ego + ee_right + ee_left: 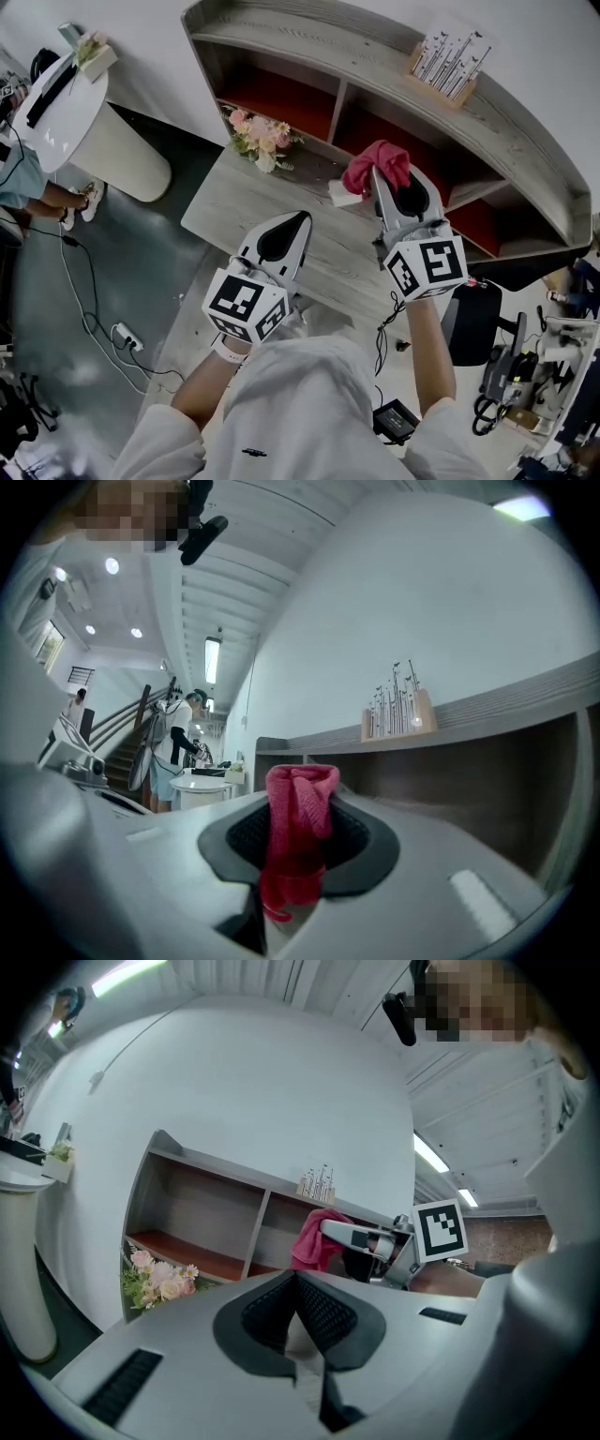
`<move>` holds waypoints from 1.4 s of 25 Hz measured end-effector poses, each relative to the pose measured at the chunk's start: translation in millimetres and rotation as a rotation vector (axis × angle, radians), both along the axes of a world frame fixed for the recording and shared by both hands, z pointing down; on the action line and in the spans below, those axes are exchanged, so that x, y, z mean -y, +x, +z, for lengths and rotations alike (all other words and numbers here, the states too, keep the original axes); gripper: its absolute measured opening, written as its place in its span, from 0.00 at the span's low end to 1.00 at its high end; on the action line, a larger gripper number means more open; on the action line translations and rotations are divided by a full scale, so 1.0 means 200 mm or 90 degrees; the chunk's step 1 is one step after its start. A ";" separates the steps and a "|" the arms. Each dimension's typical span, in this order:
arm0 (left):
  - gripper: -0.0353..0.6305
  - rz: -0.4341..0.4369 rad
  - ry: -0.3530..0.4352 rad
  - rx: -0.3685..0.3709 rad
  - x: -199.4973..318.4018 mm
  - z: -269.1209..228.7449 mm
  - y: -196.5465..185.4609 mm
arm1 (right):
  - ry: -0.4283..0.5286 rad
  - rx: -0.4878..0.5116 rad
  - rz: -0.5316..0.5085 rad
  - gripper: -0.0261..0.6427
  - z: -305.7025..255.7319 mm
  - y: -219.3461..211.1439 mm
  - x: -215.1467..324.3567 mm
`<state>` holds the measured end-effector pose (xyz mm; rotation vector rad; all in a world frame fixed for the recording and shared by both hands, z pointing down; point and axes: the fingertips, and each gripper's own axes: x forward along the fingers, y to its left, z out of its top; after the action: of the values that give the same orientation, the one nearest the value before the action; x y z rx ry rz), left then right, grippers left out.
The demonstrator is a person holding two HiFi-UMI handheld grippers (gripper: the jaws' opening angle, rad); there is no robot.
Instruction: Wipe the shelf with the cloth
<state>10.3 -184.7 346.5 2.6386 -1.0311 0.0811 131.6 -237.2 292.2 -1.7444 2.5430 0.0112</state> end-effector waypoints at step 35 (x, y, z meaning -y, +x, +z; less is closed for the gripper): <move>0.06 -0.024 -0.044 0.031 0.27 0.18 0.11 | -0.182 -0.320 -0.014 0.23 0.55 0.19 1.03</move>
<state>31.5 -239.4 382.0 2.5667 -1.0730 0.1714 169.8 -443.5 401.6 -2.0308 3.0431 0.1044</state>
